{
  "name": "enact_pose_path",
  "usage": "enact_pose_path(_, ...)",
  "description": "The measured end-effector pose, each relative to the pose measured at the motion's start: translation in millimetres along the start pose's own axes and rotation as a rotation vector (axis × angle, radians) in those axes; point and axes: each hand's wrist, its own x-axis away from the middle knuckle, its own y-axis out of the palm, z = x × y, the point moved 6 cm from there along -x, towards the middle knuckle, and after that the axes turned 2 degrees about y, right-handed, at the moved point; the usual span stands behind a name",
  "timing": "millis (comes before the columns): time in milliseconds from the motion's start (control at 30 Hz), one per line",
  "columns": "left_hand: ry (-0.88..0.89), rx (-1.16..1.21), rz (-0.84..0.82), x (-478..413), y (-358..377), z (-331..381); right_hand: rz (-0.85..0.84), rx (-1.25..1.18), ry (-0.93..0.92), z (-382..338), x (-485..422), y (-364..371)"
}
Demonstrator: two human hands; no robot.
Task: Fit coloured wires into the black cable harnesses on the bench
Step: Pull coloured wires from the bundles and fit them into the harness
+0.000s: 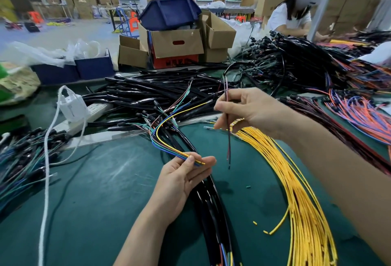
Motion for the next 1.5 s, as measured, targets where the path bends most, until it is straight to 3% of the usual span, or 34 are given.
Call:
enact_pose_path(133,0.010,-0.022,-0.017,-0.2,1.6,0.1,0.010,-0.014,-0.022,-3.0,-5.6,3.1)
enact_pose_path(333,0.038,-0.079,-0.057,-1.5,2.1,-3.1,-0.129,0.015,-0.010,3.4,-19.7,43.1)
enact_pose_path(633,0.082,-0.088,-0.032,-5.0,-0.6,-5.2,-0.069,0.407,-0.076,-2.4,-29.8,49.9)
enact_pose_path(1033,0.123,-0.284,-0.096,2.0,8.5,-1.4,-0.115,0.479,-0.144,-3.8,-24.4,59.4)
enact_pose_path(1200,0.107,-0.308,-0.130,3.1,7.9,0.5,-0.121,0.580,-0.170,-3.1,-21.1,63.0)
enact_pose_path(1500,0.116,-0.282,-0.140,3.5,7.1,0.1,-0.129,0.528,-0.198,-6.4,-20.8,69.4)
